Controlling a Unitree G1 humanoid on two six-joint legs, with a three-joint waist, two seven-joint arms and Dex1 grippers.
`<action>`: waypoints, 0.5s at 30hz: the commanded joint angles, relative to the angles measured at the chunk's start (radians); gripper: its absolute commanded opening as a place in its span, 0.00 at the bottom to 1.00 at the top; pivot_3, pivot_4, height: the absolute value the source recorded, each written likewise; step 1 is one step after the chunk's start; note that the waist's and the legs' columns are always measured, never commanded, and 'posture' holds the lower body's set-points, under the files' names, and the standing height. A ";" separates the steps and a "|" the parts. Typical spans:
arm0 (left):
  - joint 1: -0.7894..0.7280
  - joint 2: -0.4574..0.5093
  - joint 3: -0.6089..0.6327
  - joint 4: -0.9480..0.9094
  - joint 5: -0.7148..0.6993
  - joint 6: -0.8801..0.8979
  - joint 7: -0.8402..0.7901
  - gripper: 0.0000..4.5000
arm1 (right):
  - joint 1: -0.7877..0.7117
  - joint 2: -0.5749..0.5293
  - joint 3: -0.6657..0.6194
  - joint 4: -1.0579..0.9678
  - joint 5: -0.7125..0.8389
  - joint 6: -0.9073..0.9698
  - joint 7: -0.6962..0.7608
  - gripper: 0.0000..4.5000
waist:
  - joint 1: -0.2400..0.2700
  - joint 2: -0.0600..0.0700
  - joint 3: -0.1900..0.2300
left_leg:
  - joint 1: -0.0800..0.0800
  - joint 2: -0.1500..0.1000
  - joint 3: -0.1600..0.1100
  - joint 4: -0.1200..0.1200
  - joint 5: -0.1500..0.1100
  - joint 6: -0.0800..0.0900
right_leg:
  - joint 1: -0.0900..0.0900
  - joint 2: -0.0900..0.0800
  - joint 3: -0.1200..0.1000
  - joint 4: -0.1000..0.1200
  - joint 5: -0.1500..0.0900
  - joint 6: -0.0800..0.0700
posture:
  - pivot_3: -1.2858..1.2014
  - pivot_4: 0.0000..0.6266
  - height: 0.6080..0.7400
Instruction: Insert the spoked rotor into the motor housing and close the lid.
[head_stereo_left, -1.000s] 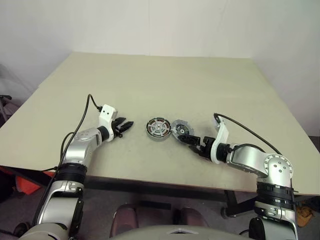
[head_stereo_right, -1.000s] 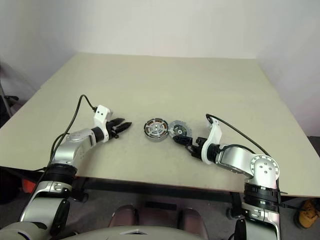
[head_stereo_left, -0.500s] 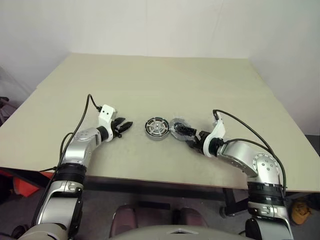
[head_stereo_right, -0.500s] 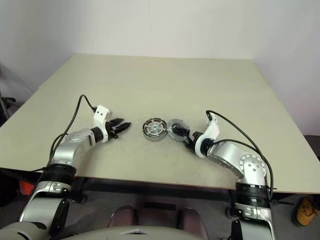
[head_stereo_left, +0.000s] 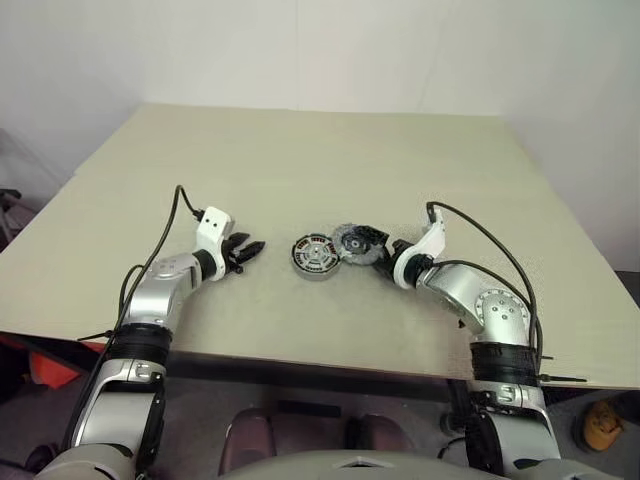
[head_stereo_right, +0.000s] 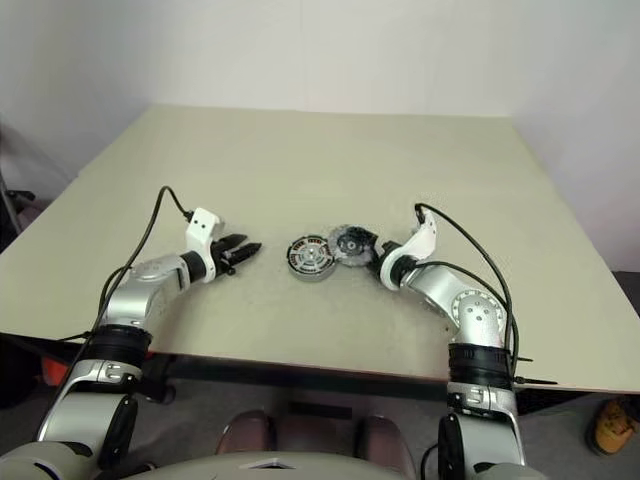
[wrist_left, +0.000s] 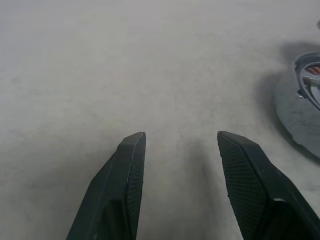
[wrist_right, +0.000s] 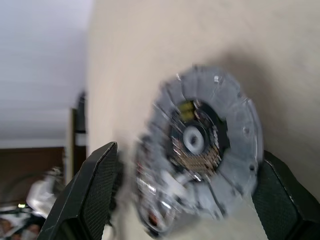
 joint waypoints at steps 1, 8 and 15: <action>-0.025 0.009 -0.001 -0.018 0.003 -0.021 -0.009 0.54 | -0.040 0.011 -0.020 -0.033 0.000 -0.005 0.056 1.00 | 0.000 0.000 0.000 | 0.000 0.000 0.000 0.000 -0.001 0.001 | 0.000 0.000 -0.001 0.000 0.001 0.001 | 0.52 0.00 1.00; -0.034 0.012 0.001 -0.003 0.009 -0.030 -0.009 0.54 | -0.074 0.012 -0.005 -0.065 -0.002 0.037 0.062 1.00 | 0.000 0.000 0.000 | -0.004 0.001 0.000 0.000 -0.002 0.004 | 0.000 0.000 -0.003 -0.001 0.000 0.002 | 0.52 0.00 1.00; -0.041 0.009 0.002 0.010 0.016 -0.042 -0.007 0.54 | -0.127 0.012 0.059 -0.180 0.005 0.102 0.084 1.00 | -0.001 0.001 0.000 | -0.003 0.001 0.000 0.000 -0.001 0.003 | 0.000 0.000 -0.003 0.000 -0.001 -0.001 | 0.52 0.00 1.00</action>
